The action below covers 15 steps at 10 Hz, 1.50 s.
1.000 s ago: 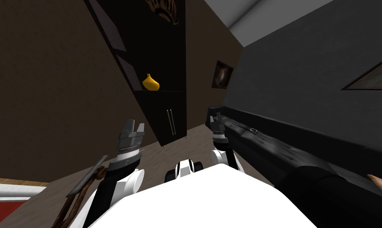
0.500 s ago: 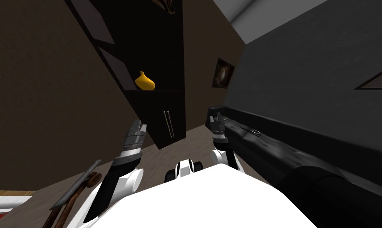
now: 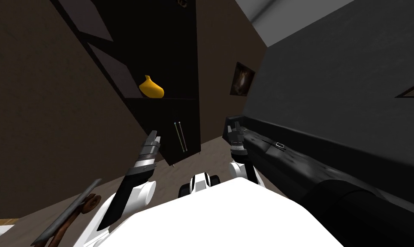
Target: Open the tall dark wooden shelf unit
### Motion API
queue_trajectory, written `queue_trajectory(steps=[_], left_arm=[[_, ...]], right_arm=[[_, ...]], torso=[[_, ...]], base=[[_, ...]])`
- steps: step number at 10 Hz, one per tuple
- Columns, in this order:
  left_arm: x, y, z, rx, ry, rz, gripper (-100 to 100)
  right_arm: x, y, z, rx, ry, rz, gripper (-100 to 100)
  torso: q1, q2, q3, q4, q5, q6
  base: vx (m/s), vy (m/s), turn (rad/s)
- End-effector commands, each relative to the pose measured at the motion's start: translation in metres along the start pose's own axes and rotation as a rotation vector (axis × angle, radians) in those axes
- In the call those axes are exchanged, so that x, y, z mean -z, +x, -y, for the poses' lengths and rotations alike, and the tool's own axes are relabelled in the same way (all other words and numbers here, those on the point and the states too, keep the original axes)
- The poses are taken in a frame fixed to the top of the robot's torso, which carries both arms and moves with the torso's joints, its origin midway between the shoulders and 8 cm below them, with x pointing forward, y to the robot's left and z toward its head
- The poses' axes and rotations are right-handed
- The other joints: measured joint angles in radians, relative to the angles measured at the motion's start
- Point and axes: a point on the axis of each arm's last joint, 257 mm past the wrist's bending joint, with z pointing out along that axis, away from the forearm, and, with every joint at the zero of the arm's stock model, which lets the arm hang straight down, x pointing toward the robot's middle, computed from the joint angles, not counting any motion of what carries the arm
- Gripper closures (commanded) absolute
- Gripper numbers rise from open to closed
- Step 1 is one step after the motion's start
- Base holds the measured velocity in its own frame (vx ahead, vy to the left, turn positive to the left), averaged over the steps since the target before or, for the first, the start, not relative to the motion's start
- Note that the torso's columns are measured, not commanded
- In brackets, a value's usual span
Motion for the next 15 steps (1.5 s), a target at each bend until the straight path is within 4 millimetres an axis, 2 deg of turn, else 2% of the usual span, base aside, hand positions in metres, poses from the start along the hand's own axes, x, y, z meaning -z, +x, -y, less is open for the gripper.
queue_trajectory(steps=[1, 15], left_arm=[[0.000, 0.001, -0.014, -0.016, -0.050, -0.004, -100], [0.006, 0.002, -0.108, -0.176, -0.350, -0.083, -100]], right_arm=[[0.000, 0.000, 0.000, 0.000, 0.000, 0.000, 0], [0.000, 0.000, 0.000, 0.000, 0.000, 0.000, 0]], torso=[[0.001, 0.001, 0.001, 0.000, 0.000, 0.000], [0.002, 0.001, 0.001, 0.000, 0.001, 0.000]], base=[[0.095, -0.050, -0.004], [0.112, -0.045, -0.006]])
